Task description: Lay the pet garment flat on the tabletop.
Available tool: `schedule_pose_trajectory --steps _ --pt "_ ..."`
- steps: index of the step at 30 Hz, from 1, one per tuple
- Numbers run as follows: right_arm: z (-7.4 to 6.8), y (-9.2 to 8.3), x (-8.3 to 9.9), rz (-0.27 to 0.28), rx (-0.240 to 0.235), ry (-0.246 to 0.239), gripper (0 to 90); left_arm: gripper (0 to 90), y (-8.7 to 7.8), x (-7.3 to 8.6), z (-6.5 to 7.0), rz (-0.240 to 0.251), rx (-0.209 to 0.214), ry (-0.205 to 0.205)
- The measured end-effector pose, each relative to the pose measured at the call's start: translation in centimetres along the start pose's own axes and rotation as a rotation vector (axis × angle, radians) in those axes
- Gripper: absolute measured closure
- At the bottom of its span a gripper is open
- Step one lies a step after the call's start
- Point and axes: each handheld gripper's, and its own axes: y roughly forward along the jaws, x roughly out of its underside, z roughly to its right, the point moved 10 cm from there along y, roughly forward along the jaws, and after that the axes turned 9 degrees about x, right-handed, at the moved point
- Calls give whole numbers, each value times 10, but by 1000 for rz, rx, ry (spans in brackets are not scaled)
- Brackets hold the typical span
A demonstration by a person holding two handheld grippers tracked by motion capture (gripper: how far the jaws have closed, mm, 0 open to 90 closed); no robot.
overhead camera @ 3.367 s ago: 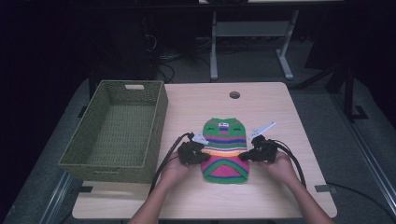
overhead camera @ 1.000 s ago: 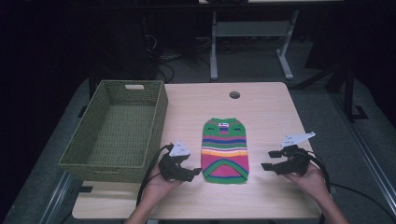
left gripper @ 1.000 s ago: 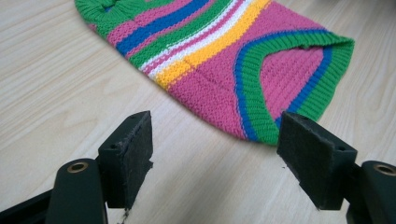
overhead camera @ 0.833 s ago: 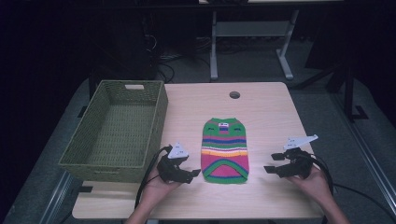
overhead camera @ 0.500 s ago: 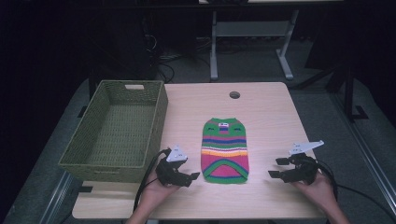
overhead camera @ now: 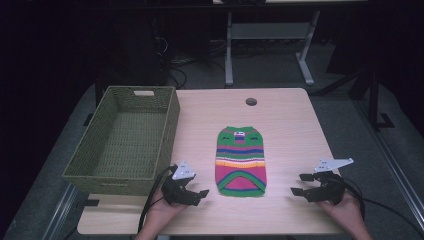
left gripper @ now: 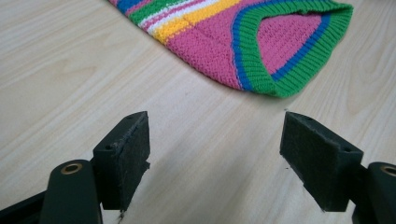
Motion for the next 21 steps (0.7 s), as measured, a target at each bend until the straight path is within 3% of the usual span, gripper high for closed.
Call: schedule_pose_trajectory --steps 16,21 --pt "-1 -12 14 36 28 6 273 230 -5 13 9 8 13 -13" --pt "-2 -15 20 45 45 20 266 230 -8 14 10 13 12 0"
